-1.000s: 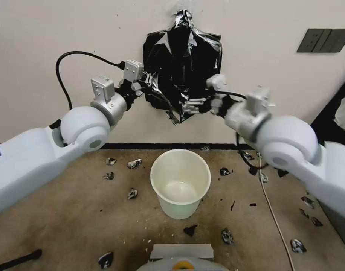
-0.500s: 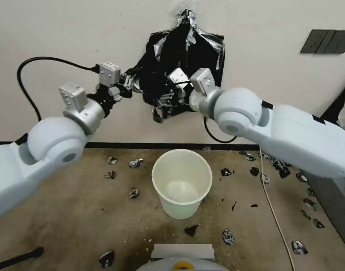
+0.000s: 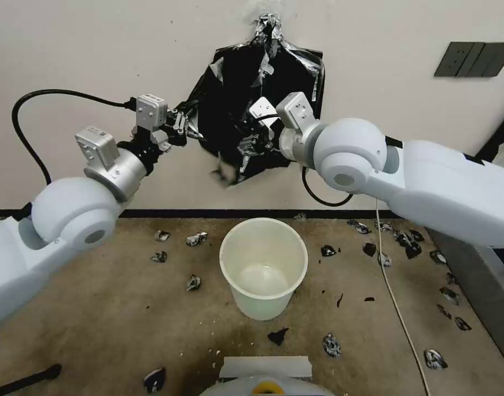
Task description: Place a trash bag onto the trash bin.
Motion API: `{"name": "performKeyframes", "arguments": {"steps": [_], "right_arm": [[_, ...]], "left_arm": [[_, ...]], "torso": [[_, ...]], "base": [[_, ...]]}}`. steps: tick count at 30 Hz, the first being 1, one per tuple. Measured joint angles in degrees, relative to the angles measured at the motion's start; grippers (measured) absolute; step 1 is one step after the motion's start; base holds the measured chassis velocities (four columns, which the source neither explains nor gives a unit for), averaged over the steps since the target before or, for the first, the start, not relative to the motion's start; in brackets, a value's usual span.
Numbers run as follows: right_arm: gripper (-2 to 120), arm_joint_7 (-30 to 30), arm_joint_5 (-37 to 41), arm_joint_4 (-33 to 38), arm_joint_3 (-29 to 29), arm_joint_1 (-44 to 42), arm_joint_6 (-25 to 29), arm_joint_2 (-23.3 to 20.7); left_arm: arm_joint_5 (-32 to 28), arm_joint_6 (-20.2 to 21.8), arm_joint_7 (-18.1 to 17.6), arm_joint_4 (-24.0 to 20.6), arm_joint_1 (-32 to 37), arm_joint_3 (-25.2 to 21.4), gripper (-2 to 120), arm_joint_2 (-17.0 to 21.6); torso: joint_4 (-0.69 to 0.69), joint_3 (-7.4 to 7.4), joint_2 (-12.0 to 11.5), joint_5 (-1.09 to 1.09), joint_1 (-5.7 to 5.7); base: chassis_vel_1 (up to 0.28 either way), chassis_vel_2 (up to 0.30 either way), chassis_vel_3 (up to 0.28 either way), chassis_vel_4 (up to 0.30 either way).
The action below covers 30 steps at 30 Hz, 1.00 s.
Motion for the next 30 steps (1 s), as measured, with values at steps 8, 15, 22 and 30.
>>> {"name": "performKeyframes", "arguments": {"steps": [8,15,22,30], "right_arm": [[60,2.0,5.3,1.7,-2.0,-0.4,0.0,-1.6],[78,2.4,5.2,-0.6,-4.0,0.1,0.1,-1.2],[64,4.2,4.8,-1.6,-4.7,0.1,0.1,-0.6],[36,4.2,2.9,-2.0,-5.8,0.7,0.1,-0.5]], "left_arm": [[0.9,-0.4,-0.1,0.7,-1.5,2.6,0,-1.4],[0.9,-0.4,-0.2,0.4,-4.1,4.7,0,-1.6],[0.8,-0.4,-0.3,0.1,-4.5,5.1,0,-1.6],[0.7,-0.4,-0.4,-0.1,-4.5,5.2,0,-1.7]], "torso": [[-0.01,0.00,0.0,0.01,0.00],[-0.01,0.00,0.0,0.01,0.00],[0.00,0.00,0.0,0.00,0.00],[0.00,0.00,0.0,0.00,0.00]], "base": [[0.000,0.000,0.000,0.000],[0.000,0.000,0.000,0.000],[0.000,0.000,0.000,0.000],[0.000,0.000,0.000,0.000]]}}
